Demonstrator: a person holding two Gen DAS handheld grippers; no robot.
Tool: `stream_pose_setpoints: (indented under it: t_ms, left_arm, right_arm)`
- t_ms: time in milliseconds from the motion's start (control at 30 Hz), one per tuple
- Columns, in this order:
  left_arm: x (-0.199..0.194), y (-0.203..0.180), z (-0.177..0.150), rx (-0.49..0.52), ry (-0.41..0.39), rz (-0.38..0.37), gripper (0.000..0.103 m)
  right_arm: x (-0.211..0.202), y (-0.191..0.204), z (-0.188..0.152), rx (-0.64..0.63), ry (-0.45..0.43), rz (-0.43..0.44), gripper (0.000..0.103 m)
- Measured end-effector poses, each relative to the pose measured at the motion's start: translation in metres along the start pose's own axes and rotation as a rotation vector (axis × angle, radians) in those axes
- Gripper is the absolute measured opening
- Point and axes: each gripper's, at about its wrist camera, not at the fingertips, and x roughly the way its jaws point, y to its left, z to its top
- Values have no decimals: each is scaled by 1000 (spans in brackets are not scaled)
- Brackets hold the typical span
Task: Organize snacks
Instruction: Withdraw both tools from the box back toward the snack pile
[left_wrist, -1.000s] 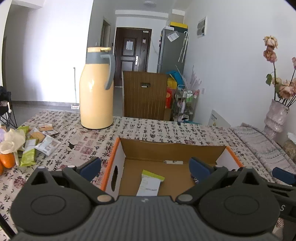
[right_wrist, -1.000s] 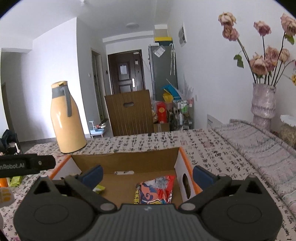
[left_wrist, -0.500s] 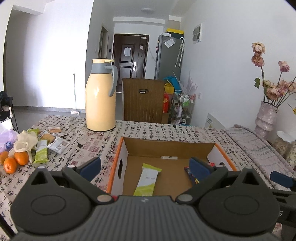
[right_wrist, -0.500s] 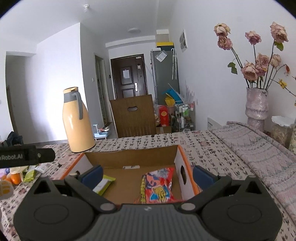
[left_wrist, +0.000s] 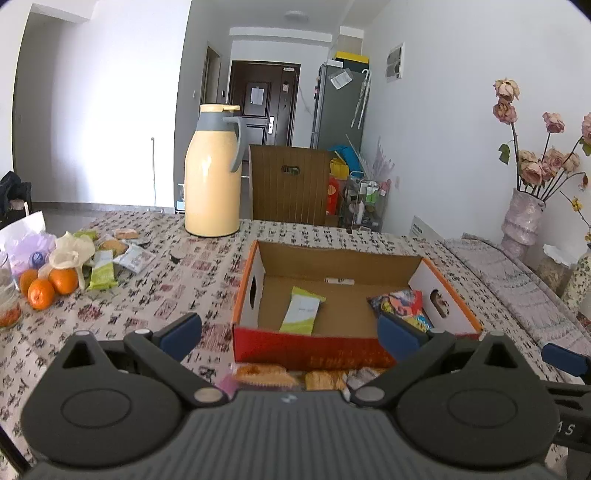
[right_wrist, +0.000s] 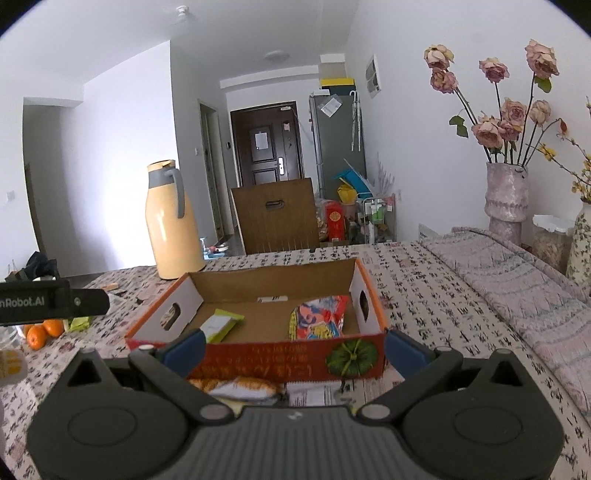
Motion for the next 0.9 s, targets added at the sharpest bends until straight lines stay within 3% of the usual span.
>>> stream_pose_setpoints:
  t_ms: [600,900]
  left_arm:
    - [-24,24,-55,-18,80,-11,103]
    - [-20,29,-93,-12,185,7,103]
  right_arm:
    - [-39,-5,-56,-11,55,-9,103]
    - [-42,-7,-83,-21,110,-13,103]
